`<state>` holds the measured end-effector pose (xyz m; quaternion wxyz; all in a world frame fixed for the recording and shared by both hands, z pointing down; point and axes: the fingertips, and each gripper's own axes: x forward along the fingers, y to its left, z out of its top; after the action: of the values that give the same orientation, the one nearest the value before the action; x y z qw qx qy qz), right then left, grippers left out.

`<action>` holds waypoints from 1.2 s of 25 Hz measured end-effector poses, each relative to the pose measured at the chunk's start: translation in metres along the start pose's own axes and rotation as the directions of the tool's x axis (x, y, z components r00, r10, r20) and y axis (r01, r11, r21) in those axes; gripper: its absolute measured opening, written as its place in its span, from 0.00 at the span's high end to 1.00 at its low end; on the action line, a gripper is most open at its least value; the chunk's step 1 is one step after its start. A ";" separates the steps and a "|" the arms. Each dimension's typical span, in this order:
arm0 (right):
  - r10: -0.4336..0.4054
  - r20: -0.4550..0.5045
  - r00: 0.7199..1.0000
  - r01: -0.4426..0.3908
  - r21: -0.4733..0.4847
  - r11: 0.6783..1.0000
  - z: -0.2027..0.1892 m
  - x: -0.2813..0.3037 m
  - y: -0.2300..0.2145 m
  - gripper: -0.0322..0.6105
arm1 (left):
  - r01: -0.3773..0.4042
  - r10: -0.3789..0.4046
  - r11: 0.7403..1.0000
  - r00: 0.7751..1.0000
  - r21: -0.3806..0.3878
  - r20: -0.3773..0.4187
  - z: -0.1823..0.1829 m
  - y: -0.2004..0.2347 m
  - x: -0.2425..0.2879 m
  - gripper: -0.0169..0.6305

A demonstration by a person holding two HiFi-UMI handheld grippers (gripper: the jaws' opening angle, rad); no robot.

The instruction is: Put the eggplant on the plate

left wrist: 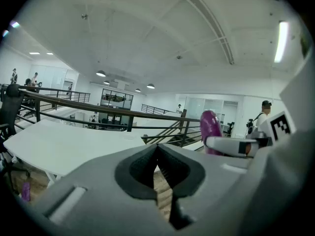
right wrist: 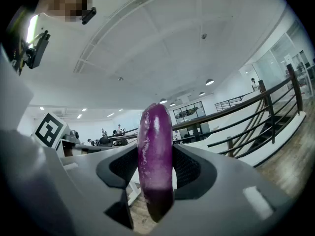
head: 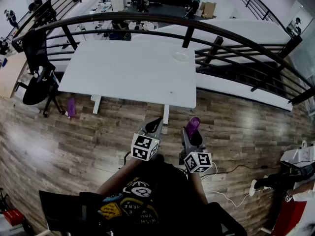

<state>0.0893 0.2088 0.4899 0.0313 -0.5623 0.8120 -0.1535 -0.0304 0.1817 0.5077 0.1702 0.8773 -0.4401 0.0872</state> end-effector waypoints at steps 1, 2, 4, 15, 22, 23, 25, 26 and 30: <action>-0.001 0.001 1.000 0.001 -0.001 1.000 -0.001 0.000 -0.001 0.61 | 0.000 0.000 1.000 1.000 0.000 0.000 -0.001 0.000 0.000 0.97; -0.002 0.001 1.000 0.002 -0.003 1.000 -0.002 0.000 -0.002 0.61 | -0.001 0.001 1.000 1.000 0.000 0.001 -0.001 0.000 0.000 0.97; -0.002 0.003 1.000 0.002 -0.004 1.000 -0.002 0.000 -0.001 0.61 | -0.002 0.002 1.000 1.000 -0.001 0.003 -0.002 0.000 0.000 0.97; 0.025 -0.014 1.000 -0.025 0.001 1.000 -0.010 0.009 0.016 0.61 | -0.021 0.021 0.999 1.000 -0.028 0.005 -0.004 0.018 -0.013 0.97; 0.048 -0.009 0.999 -0.048 0.068 0.997 -0.014 0.016 0.025 0.61 | 0.001 -0.001 0.999 1.000 -0.033 -0.006 -0.007 0.025 -0.016 0.97; 0.048 -0.008 0.999 -0.048 0.066 0.997 -0.014 0.020 0.027 0.61 | 0.005 -0.005 0.999 1.000 -0.034 -0.005 -0.006 0.029 -0.017 0.97; 0.047 -0.008 0.999 -0.047 0.063 0.997 -0.016 0.026 0.033 0.61 | 0.011 -0.011 0.999 1.000 -0.041 0.000 -0.006 0.038 -0.020 0.97; 0.044 -0.011 0.999 -0.044 0.062 0.997 -0.017 0.029 0.037 0.61 | 0.015 -0.015 0.999 1.000 -0.047 0.001 -0.006 0.042 -0.021 0.97; 0.013 -0.025 1.000 -0.011 0.081 0.997 -0.027 0.031 0.047 0.61 | 0.046 -0.048 0.997 0.998 -0.064 -0.027 -0.017 0.052 -0.025 0.97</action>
<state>0.0298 0.2013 0.5057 0.0446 -0.5537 0.8088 -0.1932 -0.0872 0.1779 0.5271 0.2064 0.8802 -0.4194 0.0818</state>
